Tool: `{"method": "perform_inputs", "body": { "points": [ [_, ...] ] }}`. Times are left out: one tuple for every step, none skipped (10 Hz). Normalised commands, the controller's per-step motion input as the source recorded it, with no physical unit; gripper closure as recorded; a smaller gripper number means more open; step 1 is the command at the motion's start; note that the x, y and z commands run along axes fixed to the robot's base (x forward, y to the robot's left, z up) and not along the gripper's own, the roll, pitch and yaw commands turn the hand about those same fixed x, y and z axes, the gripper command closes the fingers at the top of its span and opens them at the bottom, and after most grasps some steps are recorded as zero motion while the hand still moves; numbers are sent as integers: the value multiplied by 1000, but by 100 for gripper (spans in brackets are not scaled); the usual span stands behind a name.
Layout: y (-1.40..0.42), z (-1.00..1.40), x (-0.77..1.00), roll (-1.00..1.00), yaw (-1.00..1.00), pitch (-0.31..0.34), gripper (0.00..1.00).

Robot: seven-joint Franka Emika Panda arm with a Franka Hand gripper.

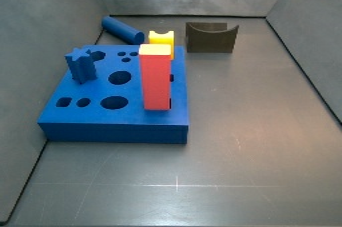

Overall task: Pick up the round object. Move up. Place the round object on the fixture. Regrasp the round object. Move to above the board. Insert the round object.
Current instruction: Pick up the round object.

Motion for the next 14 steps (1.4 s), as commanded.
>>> {"method": "perform_inputs", "body": {
  "points": [
    [0,0,0,0,0,-6,0],
    [0,0,0,0,0,24,0],
    [26,0,0,-16,0,0,0],
    [0,0,0,-4,0,0,0],
    [23,0,0,0,0,0,0],
    [0,-77,0,0,0,0,0],
    [-197,-349,-106,71,260,0,0],
    [-400,-477,-251,89,451,-31,0],
    [-326,-583,-411,113,691,-69,0],
    [-157,-617,-454,87,803,-87,0],
    [0,-691,-334,107,894,-74,0],
    [0,-709,-309,123,889,-70,0],
    [0,-751,-320,151,874,-71,0],
    [-54,-694,-403,227,606,-111,0]
  ]
}}
